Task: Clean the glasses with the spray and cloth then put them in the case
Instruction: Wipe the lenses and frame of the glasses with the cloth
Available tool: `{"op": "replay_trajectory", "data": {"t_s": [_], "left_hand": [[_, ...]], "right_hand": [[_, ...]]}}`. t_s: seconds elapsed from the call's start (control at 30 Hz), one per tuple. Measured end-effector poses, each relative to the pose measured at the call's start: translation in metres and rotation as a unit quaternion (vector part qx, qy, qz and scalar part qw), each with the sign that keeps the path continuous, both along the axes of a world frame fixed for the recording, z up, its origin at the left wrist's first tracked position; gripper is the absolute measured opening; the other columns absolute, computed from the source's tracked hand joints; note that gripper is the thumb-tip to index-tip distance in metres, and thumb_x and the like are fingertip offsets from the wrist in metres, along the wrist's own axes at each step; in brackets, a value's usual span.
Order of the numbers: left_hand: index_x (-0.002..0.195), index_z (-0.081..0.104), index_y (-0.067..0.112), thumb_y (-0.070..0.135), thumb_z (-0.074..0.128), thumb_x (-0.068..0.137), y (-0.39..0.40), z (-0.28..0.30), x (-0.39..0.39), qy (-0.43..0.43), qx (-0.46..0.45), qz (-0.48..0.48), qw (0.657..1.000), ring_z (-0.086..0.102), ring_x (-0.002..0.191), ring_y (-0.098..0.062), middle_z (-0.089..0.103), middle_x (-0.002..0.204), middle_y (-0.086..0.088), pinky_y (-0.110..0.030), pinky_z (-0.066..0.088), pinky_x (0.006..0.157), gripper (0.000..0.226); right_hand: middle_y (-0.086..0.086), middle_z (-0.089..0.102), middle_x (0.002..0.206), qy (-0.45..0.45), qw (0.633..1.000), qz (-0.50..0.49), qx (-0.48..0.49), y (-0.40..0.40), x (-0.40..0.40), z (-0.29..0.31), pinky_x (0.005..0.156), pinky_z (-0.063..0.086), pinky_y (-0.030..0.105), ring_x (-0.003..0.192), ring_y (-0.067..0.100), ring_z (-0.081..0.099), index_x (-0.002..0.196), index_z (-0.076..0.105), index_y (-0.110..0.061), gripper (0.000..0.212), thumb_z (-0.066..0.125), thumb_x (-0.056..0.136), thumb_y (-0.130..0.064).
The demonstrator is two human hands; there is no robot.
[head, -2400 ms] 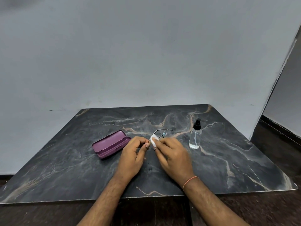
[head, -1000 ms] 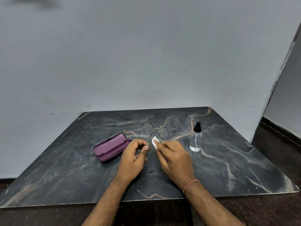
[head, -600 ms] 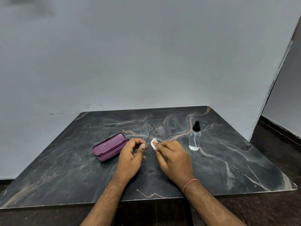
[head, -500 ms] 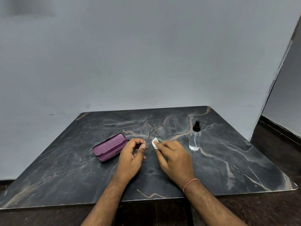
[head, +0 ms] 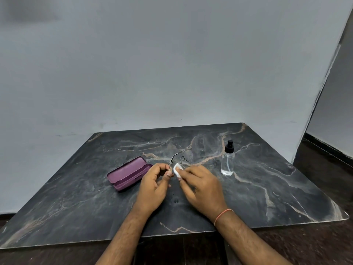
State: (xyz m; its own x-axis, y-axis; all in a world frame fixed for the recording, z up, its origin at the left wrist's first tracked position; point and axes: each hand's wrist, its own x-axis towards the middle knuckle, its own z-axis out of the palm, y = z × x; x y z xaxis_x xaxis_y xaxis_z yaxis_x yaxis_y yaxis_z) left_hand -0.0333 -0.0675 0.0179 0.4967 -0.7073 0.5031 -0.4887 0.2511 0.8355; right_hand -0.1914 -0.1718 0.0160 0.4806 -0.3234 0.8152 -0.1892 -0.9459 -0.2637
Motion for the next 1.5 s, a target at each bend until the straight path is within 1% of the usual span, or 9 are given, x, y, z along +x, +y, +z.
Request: {"op": "replay_trajectory", "data": {"t_s": [0.13,0.27,0.37,0.53,0.7,0.9,1.1,1.3,1.5], "left_hand": [[0.108,0.070,0.027,0.002,0.065,0.106,0.001,0.000,0.000,-0.020,0.006,0.003,1.000,0.072,0.086,-0.004,0.074,0.103,0.014,-0.025,0.062,0.072,0.026],[0.108,0.071,0.029,0.004,0.067,0.105,-0.002,-0.005,0.002,-0.061,0.014,0.004,0.998,0.074,0.094,-0.018,0.072,0.102,0.010,-0.040,0.066,0.074,0.026],[0.109,0.072,0.025,0.006,0.067,0.106,-0.002,-0.006,0.004,-0.080,0.026,-0.006,0.996,0.071,0.089,-0.020,0.072,0.101,0.008,-0.048,0.064,0.072,0.020],[0.113,0.074,0.026,0.006,0.068,0.105,-0.002,-0.003,0.004,-0.100,0.018,-0.014,0.995,0.072,0.094,-0.017,0.075,0.105,0.011,-0.040,0.064,0.075,0.022],[0.105,0.071,0.028,0.008,0.068,0.105,-0.002,-0.005,0.003,-0.106,0.035,0.000,0.994,0.068,0.081,-0.019,0.070,0.099,0.010,-0.050,0.061,0.069,0.020],[0.112,0.074,0.024,0.004,0.067,0.105,-0.001,-0.002,0.002,-0.106,0.021,-0.009,0.994,0.072,0.092,-0.020,0.074,0.105,0.009,-0.045,0.063,0.072,0.022],[0.110,0.072,0.027,0.009,0.067,0.105,-0.003,-0.007,0.004,-0.079,0.014,0.003,0.997,0.072,0.099,-0.019,0.072,0.103,0.010,-0.045,0.065,0.081,0.019],[0.112,0.072,0.025,0.023,0.065,0.104,-0.003,-0.006,0.007,-0.058,0.001,0.005,0.998,0.073,0.096,-0.018,0.073,0.105,0.009,-0.049,0.065,0.082,0.011],[0.107,0.071,0.026,0.004,0.065,0.106,-0.001,-0.004,0.001,-0.020,0.008,0.008,1.000,0.075,0.093,-0.022,0.073,0.102,0.009,-0.036,0.067,0.072,0.023]], "right_hand": [[-0.012,0.072,0.099,0.001,1.000,0.000,-0.004,0.001,0.000,0.000,0.070,0.056,0.032,0.087,0.014,0.064,0.126,0.076,-0.028,0.029,0.071,0.098,-0.025],[-0.012,0.069,0.093,-0.028,0.997,-0.057,0.037,-0.003,0.001,0.004,0.071,0.055,0.031,0.083,0.014,0.063,0.128,0.076,-0.027,0.027,0.067,0.102,-0.028],[-0.011,0.069,0.095,-0.024,0.999,-0.030,0.032,-0.001,0.001,0.003,0.072,0.055,0.031,0.085,0.013,0.063,0.128,0.076,-0.026,0.028,0.067,0.102,-0.027],[-0.011,0.071,0.102,-0.005,1.000,0.026,-0.007,0.003,-0.001,0.002,0.074,0.056,0.031,0.089,0.015,0.065,0.130,0.075,-0.027,0.033,0.072,0.097,-0.022],[-0.013,0.068,0.093,-0.035,0.997,-0.059,0.044,-0.005,0.001,0.003,0.071,0.053,0.029,0.083,0.012,0.060,0.130,0.075,-0.029,0.029,0.069,0.101,-0.028],[-0.012,0.072,0.101,-0.012,0.999,0.035,0.013,0.004,-0.002,0.003,0.073,0.055,0.031,0.087,0.015,0.064,0.129,0.076,-0.027,0.032,0.072,0.097,-0.022],[-0.015,0.072,0.095,-0.033,0.995,-0.073,0.056,-0.002,-0.001,0.006,0.072,0.055,0.029,0.085,0.010,0.063,0.120,0.079,-0.028,0.024,0.069,0.098,-0.028],[-0.013,0.073,0.096,-0.009,1.000,0.021,0.011,0.008,-0.005,0.006,0.071,0.053,0.026,0.083,0.011,0.062,0.116,0.081,-0.026,0.025,0.074,0.092,-0.023],[-0.014,0.074,0.090,-0.047,0.996,-0.060,0.051,0.003,-0.001,0.007,0.069,0.055,0.028,0.081,0.011,0.065,0.106,0.083,-0.025,0.017,0.074,0.091,-0.023]]}}
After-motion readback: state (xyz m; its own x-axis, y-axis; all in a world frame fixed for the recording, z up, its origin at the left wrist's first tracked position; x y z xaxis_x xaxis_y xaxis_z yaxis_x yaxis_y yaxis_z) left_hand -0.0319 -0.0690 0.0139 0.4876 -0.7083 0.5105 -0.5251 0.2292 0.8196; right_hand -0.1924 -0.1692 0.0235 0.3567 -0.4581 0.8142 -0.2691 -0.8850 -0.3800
